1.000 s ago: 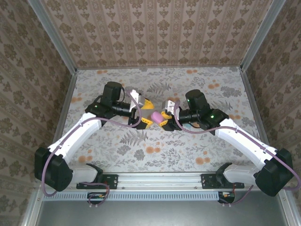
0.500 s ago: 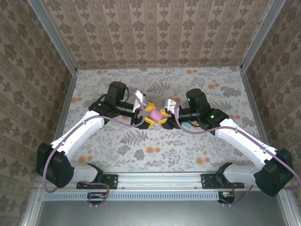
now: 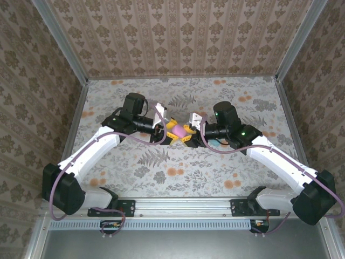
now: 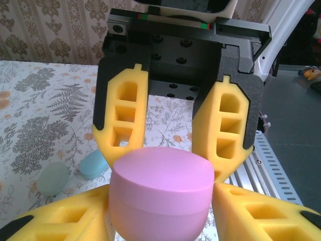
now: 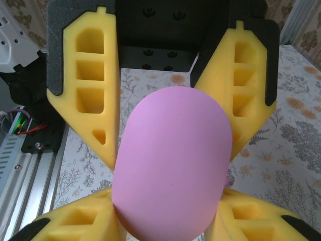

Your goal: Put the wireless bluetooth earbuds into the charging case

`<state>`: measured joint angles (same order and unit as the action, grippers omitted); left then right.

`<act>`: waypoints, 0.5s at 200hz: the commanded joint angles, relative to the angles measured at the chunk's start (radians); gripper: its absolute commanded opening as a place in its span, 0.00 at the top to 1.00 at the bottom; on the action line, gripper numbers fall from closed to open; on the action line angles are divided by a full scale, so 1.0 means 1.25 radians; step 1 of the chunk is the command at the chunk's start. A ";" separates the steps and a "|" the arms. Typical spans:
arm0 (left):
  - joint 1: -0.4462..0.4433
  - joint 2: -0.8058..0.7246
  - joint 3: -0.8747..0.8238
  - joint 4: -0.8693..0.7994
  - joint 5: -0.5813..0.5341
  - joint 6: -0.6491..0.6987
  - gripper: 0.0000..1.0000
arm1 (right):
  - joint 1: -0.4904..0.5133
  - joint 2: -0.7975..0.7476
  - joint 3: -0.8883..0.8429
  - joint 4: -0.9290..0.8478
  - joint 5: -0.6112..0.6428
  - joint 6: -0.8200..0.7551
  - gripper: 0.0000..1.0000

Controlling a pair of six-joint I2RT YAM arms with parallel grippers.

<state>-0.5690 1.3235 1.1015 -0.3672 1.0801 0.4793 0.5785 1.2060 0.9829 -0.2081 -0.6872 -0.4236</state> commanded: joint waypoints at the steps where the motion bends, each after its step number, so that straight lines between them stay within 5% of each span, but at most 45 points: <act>1: -0.005 0.007 0.024 -0.007 0.018 0.015 0.52 | -0.001 -0.010 -0.001 0.031 0.009 0.006 0.60; 100: -0.006 0.010 0.029 -0.039 0.029 0.052 0.55 | -0.003 -0.010 0.000 0.032 0.009 0.011 0.60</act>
<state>-0.5690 1.3270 1.1049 -0.3752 1.0805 0.5018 0.5785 1.2060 0.9821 -0.2066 -0.6849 -0.4202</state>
